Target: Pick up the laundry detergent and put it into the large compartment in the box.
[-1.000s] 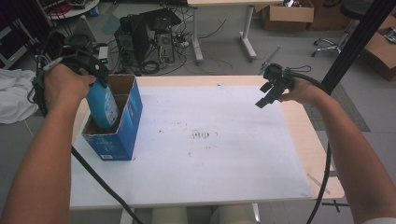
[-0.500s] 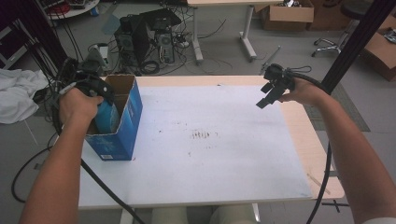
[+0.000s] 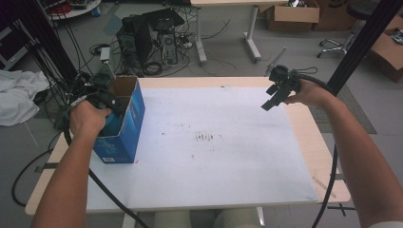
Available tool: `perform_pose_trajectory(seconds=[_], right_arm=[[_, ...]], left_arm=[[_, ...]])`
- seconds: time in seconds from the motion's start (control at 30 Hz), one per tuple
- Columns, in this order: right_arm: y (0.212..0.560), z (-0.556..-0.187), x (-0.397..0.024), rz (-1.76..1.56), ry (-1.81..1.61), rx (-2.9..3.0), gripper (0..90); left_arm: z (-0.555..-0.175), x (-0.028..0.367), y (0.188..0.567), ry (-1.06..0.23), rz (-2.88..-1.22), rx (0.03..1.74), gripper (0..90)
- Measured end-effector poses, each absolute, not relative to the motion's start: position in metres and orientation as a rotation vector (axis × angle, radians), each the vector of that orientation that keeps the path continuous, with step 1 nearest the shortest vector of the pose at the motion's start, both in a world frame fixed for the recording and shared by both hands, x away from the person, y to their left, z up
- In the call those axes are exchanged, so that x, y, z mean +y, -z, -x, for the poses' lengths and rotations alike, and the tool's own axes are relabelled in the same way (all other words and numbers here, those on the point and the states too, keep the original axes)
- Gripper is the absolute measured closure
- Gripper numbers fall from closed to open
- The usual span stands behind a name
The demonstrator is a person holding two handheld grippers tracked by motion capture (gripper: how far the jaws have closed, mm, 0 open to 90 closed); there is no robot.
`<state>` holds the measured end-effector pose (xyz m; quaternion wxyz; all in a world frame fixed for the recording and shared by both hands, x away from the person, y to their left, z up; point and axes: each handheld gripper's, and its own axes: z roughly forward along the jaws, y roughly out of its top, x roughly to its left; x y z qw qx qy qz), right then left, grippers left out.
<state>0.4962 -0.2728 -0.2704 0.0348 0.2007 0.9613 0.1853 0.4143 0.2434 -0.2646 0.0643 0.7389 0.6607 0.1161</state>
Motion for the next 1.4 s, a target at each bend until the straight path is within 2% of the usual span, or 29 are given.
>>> perform_pose_trajectory(seconds=[0.27, 1.0, 1.4], right_arm=[[0.272, -0.497, -0.273, -0.62, -0.567, 2.955, 19.5], [0.273, -0.495, -0.27, -0.619, -0.564, 2.962, 19.7], [0.272, -0.493, -0.269, -0.606, -0.555, 2.967, 20.0]], left_arm=[[-0.416, 0.243, 0.279, -0.333, -2.254, 1.988, 38.1], [-0.414, 0.247, 0.28, -0.324, -2.247, 1.975, 37.3], [-0.41, 0.25, 0.274, -0.331, -2.228, 1.952, 33.9]])
